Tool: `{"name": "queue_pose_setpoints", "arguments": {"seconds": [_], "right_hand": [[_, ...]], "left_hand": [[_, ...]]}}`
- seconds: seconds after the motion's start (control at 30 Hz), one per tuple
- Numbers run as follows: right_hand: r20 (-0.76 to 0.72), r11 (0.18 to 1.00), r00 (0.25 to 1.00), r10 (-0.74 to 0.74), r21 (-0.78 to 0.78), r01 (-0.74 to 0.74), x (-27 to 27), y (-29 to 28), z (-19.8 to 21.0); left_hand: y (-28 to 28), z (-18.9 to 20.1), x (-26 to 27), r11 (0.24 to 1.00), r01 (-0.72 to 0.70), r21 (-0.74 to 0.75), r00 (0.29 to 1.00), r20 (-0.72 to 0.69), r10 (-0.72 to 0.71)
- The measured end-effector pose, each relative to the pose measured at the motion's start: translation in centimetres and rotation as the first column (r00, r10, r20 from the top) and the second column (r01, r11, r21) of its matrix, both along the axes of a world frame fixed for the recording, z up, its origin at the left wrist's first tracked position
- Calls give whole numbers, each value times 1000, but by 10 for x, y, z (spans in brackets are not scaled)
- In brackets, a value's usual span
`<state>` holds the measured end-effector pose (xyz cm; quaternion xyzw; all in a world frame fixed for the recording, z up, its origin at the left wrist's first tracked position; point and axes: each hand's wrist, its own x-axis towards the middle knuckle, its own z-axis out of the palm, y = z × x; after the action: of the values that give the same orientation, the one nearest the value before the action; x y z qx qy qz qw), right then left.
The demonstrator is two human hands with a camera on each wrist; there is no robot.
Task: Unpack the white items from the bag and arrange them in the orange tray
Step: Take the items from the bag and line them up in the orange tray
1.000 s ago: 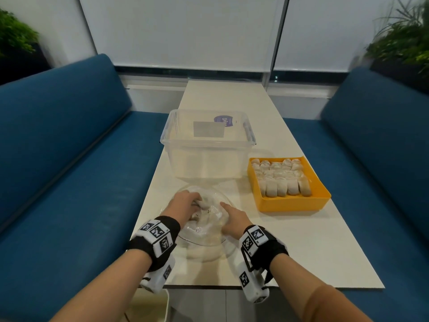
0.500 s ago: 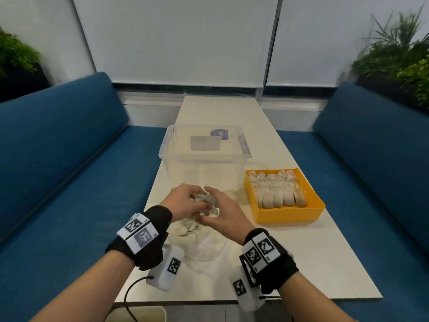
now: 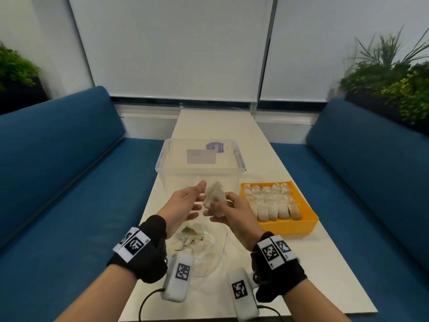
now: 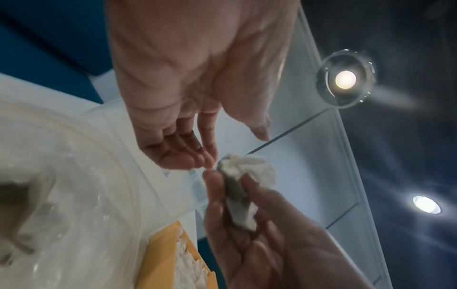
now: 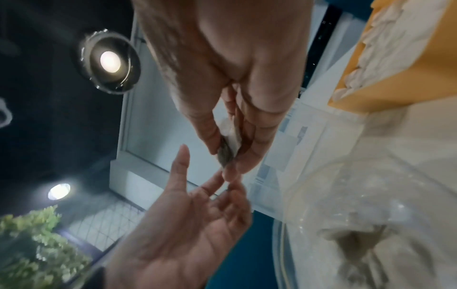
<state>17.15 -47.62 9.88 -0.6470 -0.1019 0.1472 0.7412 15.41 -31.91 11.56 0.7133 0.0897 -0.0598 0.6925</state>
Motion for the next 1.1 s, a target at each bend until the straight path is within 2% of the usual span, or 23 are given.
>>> {"name": "queue_pose_setpoints", "arguments": {"seconds": [0.1, 0.17, 0.23, 0.3, 0.43, 0.5, 0.6, 0.73, 0.9, 1.1], "right_hand": [[-82, 979, 994, 70, 198, -52, 1, 0, 9], [-95, 966, 989, 110, 245, -83, 4, 0, 13], [-71, 984, 993, 96, 157, -84, 7, 0, 15], [-15, 999, 999, 44, 6, -44, 11, -3, 16], [111, 988, 992, 63, -149, -46, 24, -20, 21], [160, 970, 984, 76, -239, -36, 33, -33, 26], [209, 936, 975, 70, -351, 8, 46, -51, 36], [218, 939, 970, 110, -343, -29, 60, -73, 52], [209, 919, 950, 231, -368, -142, 83, -101, 70], [170, 884, 914, 367, -370, -286, 104, -129, 86]], "left_hand": [[-14, 1, -6, 986, 42, -163, 998, -40, -50], [-23, 2, -6, 959, 25, -283, 997, -64, -46], [-32, 4, -4, 900, -1, -435, 996, -83, -39], [-40, 7, 0, 829, -17, -558, 995, -93, -42], [-53, 10, 9, 718, -70, -693, 991, -131, -30], [-59, 12, 14, 680, -105, -725, 986, -164, -22], [-69, 14, 20, 663, -92, -743, 982, -177, -62], [-86, 19, 29, 694, -84, -715, 980, -187, -73], [-100, 21, 36, 655, -104, -748, 977, -201, -75], [-113, 24, 43, 719, -4, -695, 993, -88, -79]]}}
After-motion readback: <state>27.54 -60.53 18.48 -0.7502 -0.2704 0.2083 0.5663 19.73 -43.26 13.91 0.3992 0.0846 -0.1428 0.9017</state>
